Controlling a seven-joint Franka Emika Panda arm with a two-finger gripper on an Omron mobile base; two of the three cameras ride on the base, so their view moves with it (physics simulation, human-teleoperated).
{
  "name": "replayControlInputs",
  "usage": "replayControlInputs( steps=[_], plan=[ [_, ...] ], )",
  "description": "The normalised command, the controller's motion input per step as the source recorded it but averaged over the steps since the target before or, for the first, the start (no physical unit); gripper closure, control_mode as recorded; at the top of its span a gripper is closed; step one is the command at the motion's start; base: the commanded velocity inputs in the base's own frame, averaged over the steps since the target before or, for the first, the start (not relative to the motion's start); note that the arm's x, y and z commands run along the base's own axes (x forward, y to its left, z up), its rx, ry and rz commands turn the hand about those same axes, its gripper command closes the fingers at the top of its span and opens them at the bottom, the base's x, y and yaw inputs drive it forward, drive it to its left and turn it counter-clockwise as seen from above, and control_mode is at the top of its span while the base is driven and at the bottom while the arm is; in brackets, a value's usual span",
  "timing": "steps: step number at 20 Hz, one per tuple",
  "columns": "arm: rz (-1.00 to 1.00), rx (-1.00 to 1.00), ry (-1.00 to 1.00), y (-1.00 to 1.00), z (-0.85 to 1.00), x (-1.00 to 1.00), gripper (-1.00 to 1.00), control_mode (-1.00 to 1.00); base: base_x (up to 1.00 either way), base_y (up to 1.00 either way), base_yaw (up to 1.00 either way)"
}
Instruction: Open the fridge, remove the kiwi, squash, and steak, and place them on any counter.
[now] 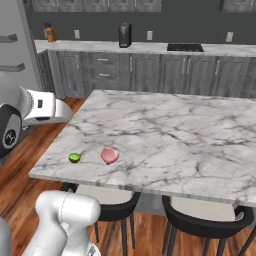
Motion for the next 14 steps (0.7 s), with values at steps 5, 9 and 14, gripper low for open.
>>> replayControlInputs(
  steps=[5,9,14],
  plan=[
    [0.00,0.00,0.03,0.00,0.00,-0.03,-1.00,-1.00,0.00,0.00,0.00],
    [0.00,0.00,0.00,0.00,0.00,0.00,-1.00,-1.00,0.00,0.00,0.00],
    [0.00,0.00,0.00,0.00,0.00,-0.08,-1.00,1.00,-0.11,0.00,0.00]
  ],
)
